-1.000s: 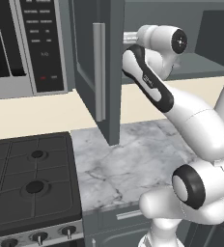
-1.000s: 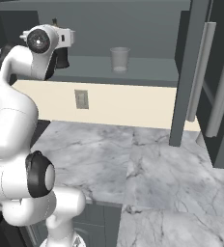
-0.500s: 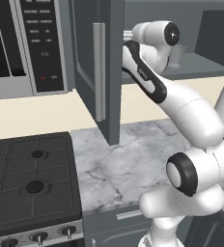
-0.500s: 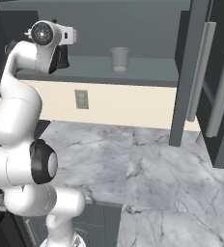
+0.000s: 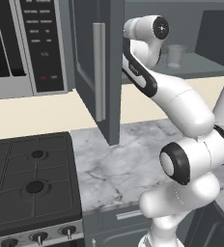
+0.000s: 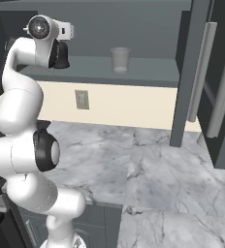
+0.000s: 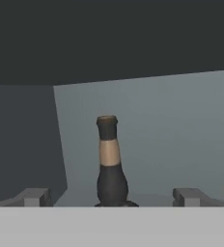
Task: There is a bowl on the dining counter. Grab a lemon wedge from the fridge and place it in the bowl. Then get the liquor bottle and glass cup from the cabinet and place them next to the bowl.
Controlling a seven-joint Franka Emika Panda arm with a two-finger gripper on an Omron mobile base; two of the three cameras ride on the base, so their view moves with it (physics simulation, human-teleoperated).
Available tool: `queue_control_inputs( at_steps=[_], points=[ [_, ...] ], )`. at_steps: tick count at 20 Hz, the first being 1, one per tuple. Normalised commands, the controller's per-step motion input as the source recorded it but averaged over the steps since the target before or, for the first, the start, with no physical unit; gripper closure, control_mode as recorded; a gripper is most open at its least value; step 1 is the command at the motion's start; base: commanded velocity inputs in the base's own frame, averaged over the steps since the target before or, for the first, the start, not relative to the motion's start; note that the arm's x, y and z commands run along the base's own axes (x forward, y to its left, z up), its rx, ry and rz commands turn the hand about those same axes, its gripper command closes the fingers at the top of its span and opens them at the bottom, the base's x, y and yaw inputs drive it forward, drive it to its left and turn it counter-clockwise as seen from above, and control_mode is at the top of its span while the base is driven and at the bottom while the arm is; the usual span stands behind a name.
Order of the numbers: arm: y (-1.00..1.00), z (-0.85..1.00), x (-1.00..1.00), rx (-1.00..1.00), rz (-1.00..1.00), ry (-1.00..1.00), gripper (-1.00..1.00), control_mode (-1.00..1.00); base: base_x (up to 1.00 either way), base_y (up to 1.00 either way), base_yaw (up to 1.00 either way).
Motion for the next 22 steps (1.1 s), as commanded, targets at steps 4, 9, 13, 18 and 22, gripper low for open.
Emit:
queue_control_inputs(
  at_steps=[4,9,13,18,22],
  points=[
    [0.12,0.04,0.20,0.00,0.00,0.00,-1.00,-1.00,0.00,0.00,0.00],
    [0.00,0.00,0.20,0.00,0.00,-0.06,-1.00,-1.00,0.00,0.00,0.00],
    [0.00,0.00,0.28,0.00,0.00,-0.02,-1.00,-1.00,0.00,0.00,0.00],
    [0.00,-0.08,0.27,0.00,0.00,0.00,-1.00,-1.00,0.00,0.00,0.00],
    [0.00,-0.14,0.25,0.00,0.01,0.00,-1.00,-1.00,0.00,0.00,0.00]
  ],
)
